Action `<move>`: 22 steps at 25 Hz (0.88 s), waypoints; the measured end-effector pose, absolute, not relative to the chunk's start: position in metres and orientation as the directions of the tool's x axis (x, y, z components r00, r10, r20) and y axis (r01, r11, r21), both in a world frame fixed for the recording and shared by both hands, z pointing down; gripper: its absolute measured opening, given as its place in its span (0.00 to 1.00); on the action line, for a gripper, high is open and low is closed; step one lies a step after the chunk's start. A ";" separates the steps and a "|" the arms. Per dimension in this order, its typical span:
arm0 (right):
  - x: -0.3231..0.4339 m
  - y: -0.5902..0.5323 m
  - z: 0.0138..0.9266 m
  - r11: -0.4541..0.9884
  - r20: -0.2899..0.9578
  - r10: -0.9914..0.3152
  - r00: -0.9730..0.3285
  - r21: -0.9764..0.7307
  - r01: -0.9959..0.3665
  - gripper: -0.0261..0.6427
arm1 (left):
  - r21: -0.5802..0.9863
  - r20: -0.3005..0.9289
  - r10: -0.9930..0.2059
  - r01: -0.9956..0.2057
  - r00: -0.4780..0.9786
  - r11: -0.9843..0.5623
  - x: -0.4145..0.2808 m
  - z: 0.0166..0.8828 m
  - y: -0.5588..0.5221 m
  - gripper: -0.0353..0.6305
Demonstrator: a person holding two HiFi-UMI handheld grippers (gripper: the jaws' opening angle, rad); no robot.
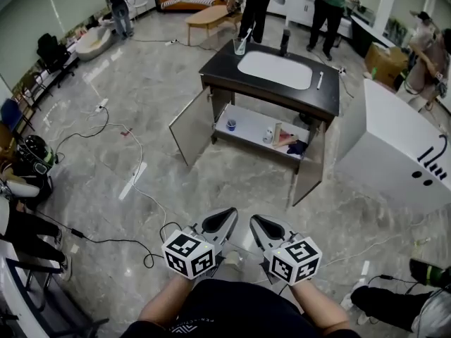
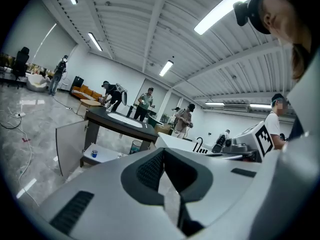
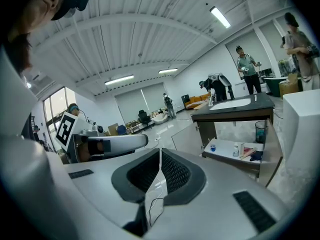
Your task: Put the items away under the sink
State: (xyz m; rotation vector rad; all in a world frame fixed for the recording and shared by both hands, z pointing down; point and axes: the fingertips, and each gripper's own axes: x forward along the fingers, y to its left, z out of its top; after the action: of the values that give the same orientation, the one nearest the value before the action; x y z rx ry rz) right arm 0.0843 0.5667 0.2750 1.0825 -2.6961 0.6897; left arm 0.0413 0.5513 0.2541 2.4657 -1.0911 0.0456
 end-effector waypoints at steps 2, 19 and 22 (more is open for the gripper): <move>0.078 0.551 0.276 0.631 0.309 -0.614 -0.726 -0.361 -0.687 0.10 | 0.391 0.198 -0.688 -0.700 0.698 -0.598 0.036 0.252 0.535 0.06; 0.028 0.464 0.286 0.631 0.338 -0.589 -0.734 -0.375 -0.679 0.10 | 0.418 0.239 -0.675 -0.701 0.698 -0.577 -0.017 0.270 0.456 0.06; 0.021 0.451 0.286 0.636 0.345 -0.582 -0.736 -0.371 -0.677 0.10 | 0.431 0.233 -0.680 -0.701 0.695 -0.568 -0.021 0.270 0.444 0.06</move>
State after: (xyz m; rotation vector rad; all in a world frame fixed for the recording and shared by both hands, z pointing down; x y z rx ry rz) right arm 0.0213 0.4512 0.2864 1.0365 -2.6633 0.7231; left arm -0.0215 0.4442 0.2699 2.4068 -1.0610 0.0557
